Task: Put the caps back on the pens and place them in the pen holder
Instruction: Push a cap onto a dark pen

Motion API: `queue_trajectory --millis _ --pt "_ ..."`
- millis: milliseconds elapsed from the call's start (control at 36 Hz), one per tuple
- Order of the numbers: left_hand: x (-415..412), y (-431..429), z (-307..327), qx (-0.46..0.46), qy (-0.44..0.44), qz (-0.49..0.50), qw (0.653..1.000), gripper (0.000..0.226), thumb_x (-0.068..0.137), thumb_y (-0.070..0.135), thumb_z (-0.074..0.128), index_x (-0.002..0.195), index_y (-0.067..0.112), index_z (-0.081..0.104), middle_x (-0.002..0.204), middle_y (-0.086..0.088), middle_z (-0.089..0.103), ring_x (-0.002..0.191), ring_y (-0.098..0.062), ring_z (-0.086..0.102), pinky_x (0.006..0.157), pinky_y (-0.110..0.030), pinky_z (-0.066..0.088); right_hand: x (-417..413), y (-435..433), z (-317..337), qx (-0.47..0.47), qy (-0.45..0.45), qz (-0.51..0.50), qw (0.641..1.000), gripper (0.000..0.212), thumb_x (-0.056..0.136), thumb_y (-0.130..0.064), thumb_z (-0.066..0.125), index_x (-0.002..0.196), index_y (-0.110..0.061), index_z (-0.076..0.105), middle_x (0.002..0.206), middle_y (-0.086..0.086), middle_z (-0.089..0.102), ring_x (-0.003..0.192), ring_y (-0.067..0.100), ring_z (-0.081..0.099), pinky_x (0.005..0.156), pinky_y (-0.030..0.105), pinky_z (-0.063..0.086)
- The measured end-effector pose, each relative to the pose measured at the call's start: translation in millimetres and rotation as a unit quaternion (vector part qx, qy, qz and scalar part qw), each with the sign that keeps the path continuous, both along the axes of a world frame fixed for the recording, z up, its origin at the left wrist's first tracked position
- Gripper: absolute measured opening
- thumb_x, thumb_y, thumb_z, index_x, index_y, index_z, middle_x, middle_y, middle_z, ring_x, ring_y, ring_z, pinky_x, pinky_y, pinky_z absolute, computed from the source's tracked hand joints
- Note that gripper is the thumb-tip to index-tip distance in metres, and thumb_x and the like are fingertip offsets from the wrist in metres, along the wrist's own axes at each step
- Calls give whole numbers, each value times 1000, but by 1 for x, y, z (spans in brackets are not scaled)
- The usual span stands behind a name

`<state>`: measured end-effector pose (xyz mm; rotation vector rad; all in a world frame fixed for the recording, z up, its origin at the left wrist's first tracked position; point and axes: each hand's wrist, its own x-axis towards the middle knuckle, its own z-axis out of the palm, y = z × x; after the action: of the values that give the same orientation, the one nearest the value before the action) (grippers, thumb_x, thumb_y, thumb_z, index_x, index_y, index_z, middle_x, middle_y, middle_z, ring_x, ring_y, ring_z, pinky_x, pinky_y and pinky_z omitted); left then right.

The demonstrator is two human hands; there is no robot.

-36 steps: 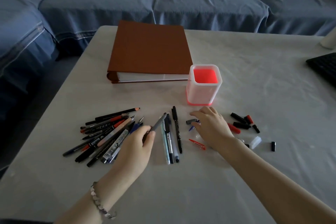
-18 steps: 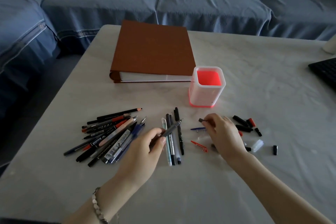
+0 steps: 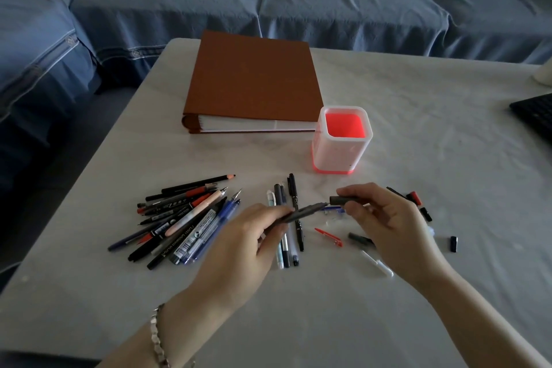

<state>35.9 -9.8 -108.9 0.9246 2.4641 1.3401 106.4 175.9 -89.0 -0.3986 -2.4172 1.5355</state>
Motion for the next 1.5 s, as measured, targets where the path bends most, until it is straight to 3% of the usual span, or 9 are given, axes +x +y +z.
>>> queue_trajectory --millis 111,167,250,306,444,806,1000,1333,1500 --pt "3 0 2 15 -21 8 1000 20 89 24 49 103 24 63 83 1 65 78 -13 61 72 -30 48 2 -2 3 -11 -3 -5 1000 33 85 -7 58 83 -40 61 76 -34 64 70 -7 58 67 2 40" --pt "4 3 6 94 -130 60 985 15 93 11 47 94 18 60 78 -2 68 75 -15 66 72 -30 53 2 -3 3 -34 -9 -14 999 32 84 -6 59 83 -39 61 75 -31 67 69 -7 60 68 3 43" --pt "0 11 15 295 -377 159 863 14 95 6 39 87 8 50 78 -11 71 74 -21 71 71 -31 59 5 -7 2 -84 -22 -5 996 30 84 -4 59 82 -34 65 70 -18 70 63 -4 61 64 8 48" --pt "-4 14 18 381 -452 184 785 18 96 8 36 81 8 47 86 -17 71 79 -25 71 75 -33 58 7 -12 1 -119 -22 4 993 28 82 -2 60 82 -29 67 69 -12 72 61 -1 61 62 9 48" --pt "-6 16 24 454 -487 203 718 22 97 7 32 81 6 47 91 -17 72 85 -24 71 78 -31 56 9 -21 -3 -118 0 -3 993 22 81 -4 62 87 -24 69 68 -9 71 59 4 59 64 9 46" --pt "4 21 26 459 -461 188 736 18 95 8 37 80 11 47 89 -16 72 89 -27 70 81 -33 56 10 -30 1 -144 20 -40 989 27 81 -4 61 83 -31 66 69 -14 72 60 1 62 62 7 46" --pt "12 25 24 441 -453 172 755 14 91 2 41 83 12 46 86 -15 73 91 -28 69 82 -34 55 10 -36 4 -97 -1 -22 995 31 79 -9 64 78 -40 65 77 -6 71 66 8 64 72 25 51" --pt "22 27 13 401 -415 179 797 20 90 -5 39 79 12 41 72 -13 72 86 -27 70 78 -32 57 15 -39 -16 -4 2 -11 1000 38 83 -9 63 77 -47 61 67 -17 66 62 0 60 64 8 44" --pt "18 28 6 371 -422 164 811 19 91 -5 40 80 10 41 72 -12 72 83 -26 71 77 -31 58 19 -36 -20 13 -12 5 1000 35 84 -12 61 78 -47 60 71 -16 66 64 3 59 64 11 45"
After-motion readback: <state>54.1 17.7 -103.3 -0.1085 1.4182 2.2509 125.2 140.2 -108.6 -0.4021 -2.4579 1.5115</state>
